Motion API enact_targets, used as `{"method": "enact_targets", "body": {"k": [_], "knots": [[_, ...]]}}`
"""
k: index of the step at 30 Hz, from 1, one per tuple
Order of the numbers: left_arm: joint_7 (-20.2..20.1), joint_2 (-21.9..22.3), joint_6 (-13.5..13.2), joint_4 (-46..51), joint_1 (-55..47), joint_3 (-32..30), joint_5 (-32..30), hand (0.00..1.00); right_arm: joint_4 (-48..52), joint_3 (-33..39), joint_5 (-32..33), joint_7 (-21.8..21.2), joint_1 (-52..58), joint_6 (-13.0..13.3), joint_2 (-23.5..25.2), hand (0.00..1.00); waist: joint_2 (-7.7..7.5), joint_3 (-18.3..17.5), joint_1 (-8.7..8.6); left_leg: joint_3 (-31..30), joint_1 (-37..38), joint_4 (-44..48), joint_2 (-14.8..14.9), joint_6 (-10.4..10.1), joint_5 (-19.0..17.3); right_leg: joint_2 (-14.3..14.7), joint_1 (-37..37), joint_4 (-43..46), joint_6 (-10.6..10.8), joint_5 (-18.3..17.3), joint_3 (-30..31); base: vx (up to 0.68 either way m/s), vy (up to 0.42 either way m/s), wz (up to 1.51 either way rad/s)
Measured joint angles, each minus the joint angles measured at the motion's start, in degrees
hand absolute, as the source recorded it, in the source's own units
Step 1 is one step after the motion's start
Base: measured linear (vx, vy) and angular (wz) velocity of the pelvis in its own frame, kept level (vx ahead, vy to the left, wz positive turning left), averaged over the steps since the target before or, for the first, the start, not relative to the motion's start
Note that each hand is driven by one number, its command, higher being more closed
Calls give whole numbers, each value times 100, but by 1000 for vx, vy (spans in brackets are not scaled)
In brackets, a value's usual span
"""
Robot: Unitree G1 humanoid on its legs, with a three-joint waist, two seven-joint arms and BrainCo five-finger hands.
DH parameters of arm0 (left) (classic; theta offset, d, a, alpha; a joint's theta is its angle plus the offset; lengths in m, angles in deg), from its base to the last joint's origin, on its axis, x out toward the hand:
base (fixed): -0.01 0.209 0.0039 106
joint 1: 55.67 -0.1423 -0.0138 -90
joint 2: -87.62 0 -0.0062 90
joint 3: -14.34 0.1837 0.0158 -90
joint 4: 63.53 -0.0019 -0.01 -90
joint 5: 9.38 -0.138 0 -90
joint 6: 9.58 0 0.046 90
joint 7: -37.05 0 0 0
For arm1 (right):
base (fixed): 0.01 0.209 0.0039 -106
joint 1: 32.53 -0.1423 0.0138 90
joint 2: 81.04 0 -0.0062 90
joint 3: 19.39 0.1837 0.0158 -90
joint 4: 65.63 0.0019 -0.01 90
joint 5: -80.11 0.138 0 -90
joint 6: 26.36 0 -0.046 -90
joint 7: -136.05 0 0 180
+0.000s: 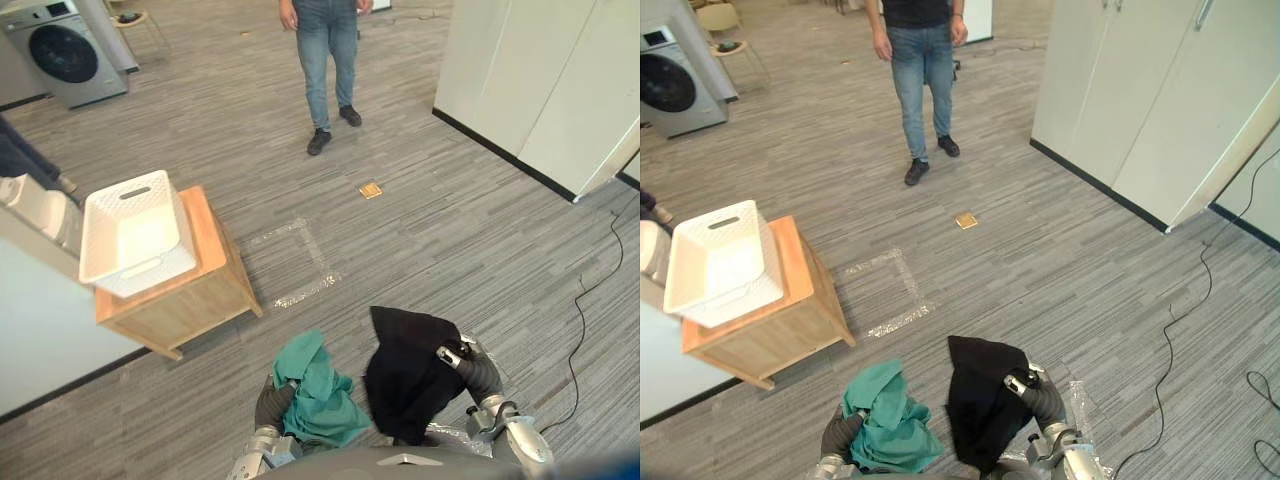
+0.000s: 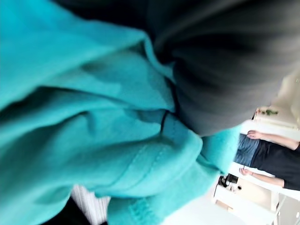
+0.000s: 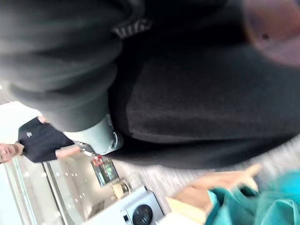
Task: Tidy the bed and pick cloth on bed and put in laundry
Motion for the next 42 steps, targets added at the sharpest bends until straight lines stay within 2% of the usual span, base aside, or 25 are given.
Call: {"method": "enact_targets", "body": {"k": [2, 3, 4, 5, 6, 9, 11, 12, 13, 14, 16, 17, 19, 21, 24, 26, 27, 28, 29, 31, 32, 33, 35, 39, 42], "knots": [[48, -24, 8, 10, 116, 130, 1, 100, 82, 5, 4, -23, 77, 0, -48, 100, -85, 2, -21, 168, 115, -1882, -288, -50, 55, -247, 300, -11, 162, -206, 22, 540, 99, -22], [80, -31, 14, 20, 183, 245, 0, 100, 216, 16, 38, -23, 212, 0, -78, 100, -73, -3, -59, 254, 173, -2856, -384, -83, 384, -320, 451, -33, 284, -305, 18, 779, 179, -9], [202, -49, 83, 87, 222, 461, 12, 100, 361, 9, 38, -26, 352, -2, -103, 100, -5, -19, -103, 460, 371, -4034, -421, 96, 1569, -327, 706, -92, 521, -482, 42, 569, 157, -1], [251, -76, 156, 81, 260, 493, 22, 100, 308, -9, 37, -23, 351, -16, -57, 100, -109, -22, -89, 571, 520, -4139, -560, 493, 1516, -415, 813, -104, 587, -531, 51, 559, 156, 16], [337, -75, 259, 71, 356, 550, 34, 100, 302, -91, 36, -19, 359, -27, 39, 100, -275, -111, -165, 601, 573, -4106, -775, 598, 1434, -630, 889, -102, 676, -507, -19, 529, 150, 25], [353, -39, 357, 55, 595, 569, 44, 100, 319, -224, -37, 20, 325, -99, 106, 100, -353, -124, -118, 794, 543, -3566, -765, 801, 840, -769, 952, 172, 1043, -229, -98, 511, 173, 11], [470, -32, 357, 17, 606, 534, 44, 100, 182, -309, -197, 33, 191, -165, 123, 100, -359, -127, -137, 803, 987, -3609, -763, 855, 418, -974, 501, 1807, 1249, -120, -98, 436, 179, -7], [510, -74, 352, 11, 577, 450, 44, 100, 54, -373, -252, 31, 113, -189, 152, 100, -448, -102, -113, 858, 1317, -3717, -838, 834, 219, -1290, -111, 3383, 1580, 280, -91, 378, 136, -15], [566, -101, 350, 11, 544, 418, 44, 100, 1, -422, -289, 12, 100, -189, 166, 100, -482, -92, -108, 842, 1459, -3758, -896, 810, 110, -1474, -443, 4097, 1575, 568, -71, 303, 87, -9], [731, -179, 346, 4, 469, 395, 47, 100, -80, -506, -377, -50, 121, -191, 204, 100, -521, -105, -126, 752, 1742, -3814, -997, 817, -18, -1765, -1001, 5260, 1422, 511, -80, 306, 66, 16], [914, -370, 346, 1, 415, 369, 88, 100, -77, -559, -458, -193, 290, -166, 204, 100, -458, -101, -194, 485, 2273, -4033, -987, 809, -96, -1870, -1488, 5831, 1016, 103, -387, 391, 60, 47], [962, -409, 346, 3, 417, 343, 93, 100, -74, -580, -490, -236, 350, -153, 205, 100, -464, -108, -211, 366, 2397, -4121, -986, 802, -99, -1849, -1615, 5754, 1003, -21, -461, 449, -2, 83], [1100, -492, 351, 6, 554, 304, 270, 100, -45, -742, -536, -279, 423, -117, 207, 100, -472, -105, -263, -179, 2699, -4352, -966, 765, -115, -1658, -2080, 4585, 975, -381, -604, 437, -77, 113], [1126, -487, 375, 16, 628, 292, 303, 100, 10, -819, -538, -275, 394, -116, 249, 100, -447, -103, -303, -648, 2770, -4389, -918, 665, -176, -1464, -2263, 3101, 963, -317, -547, 425, -179, 138], [1188, -462, 405, 20, 600, 212, 305, 100, 94, -927, -610, -224, 358, -117, 341, 100, -414, -112, -260, -1362, 2852, -4188, -721, 452, -548, -1095, -2284, 736, 1212, 719, 294, 400, -312, 132], [1187, -513, 396, 24, 404, 185, 302, 100, 273, -1065, -654, -184, 375, -117, 337, 100, -502, -159, -245, -1704, 2902, -3836, -675, 328, -1073, -1152, -2323, 667, 1228, 972, 719, 393, -427, 112], [1186, -478, 406, 4, 309, 147, 303, 100, 274, -1090, -657, -161, 389, -120, 299, 100, -429, -220, -208, -1816, 2970, -3663, -489, 229, -1315, -1037, -2329, 1016, 1002, 1298, 659, 407, -446, 87], [1173, -345, 411, -8, 152, 119, 307, 100, 270, -1115, -657, -130, 334, -122, 227, 100, -174, -308, -136, -1906, 3019, -3622, -223, 98, -1411, -827, -2382, 1379, 818, 1013, 493, 470, -419, 62], [1152, -228, 395, -5, -28, 87, 315, 100, 217, -1144, -664, -66, 169, -123, 87, 100, 9, -372, -64, -1855, 2953, -3316, -77, 18, -1243, -756, -2332, 1631, 683, 704, 271, 480, -423, 74], [1063, -27, 386, -4, -99, -61, 416, 100, 51, -1214, -764, -12, -68, -139, -89, 100, 55, -325, -72, -1629, 2566, -2284, 60, -52, -768, -745, -1887, 1491, 555, 518, -85, 478, -441, 89], [973, 34, 366, -1, -130, -88, 534, 100, 63, -1174, -762, -18, -168, -140, -156, 100, 108, -297, -56, -1173, 2100, -1233, 340, -99, -107, -667, -1326, 1159, 462, 434, -448, 376, -343, 89], [915, 43, 353, 5, -147, -108, 531, 100, 77, -1151, -762, -22, -199, -140, -158, 100, 110, -289, -39, -901, 1921, -825, 525, -121, 98, -628, -1084, 985, 430, 418, -583, 399, -369, 94], [823, 100, 352, 36, -145, -138, 524, 100, 126, -1065, -762, -47, -223, -141, -141, 100, 73, -291, 22, -98, 1506, -145, 870, -85, 35, -605, -569, 573, 368, 378, -942, 237, -238, 73], [703, 204, 470, 406, -102, -95, 518, 100, 222, -770, -740, -178, -206, -237, -145, 100, 47, -283, 11, 1126, 1175, -1556, 489, -161, -308, -642, 107, -54, 377, 389, -1770, 258, -137, 88], [720, 213, 629, 465, 102, -15, 519, 100, 376, -747, -740, -177, -143, -364, -158, 100, 10, -294, 5, 2044, 1302, -3360, 21, -133, 83, -798, 344, -147, 570, 340, -2347, 230, 25, 110]]}}
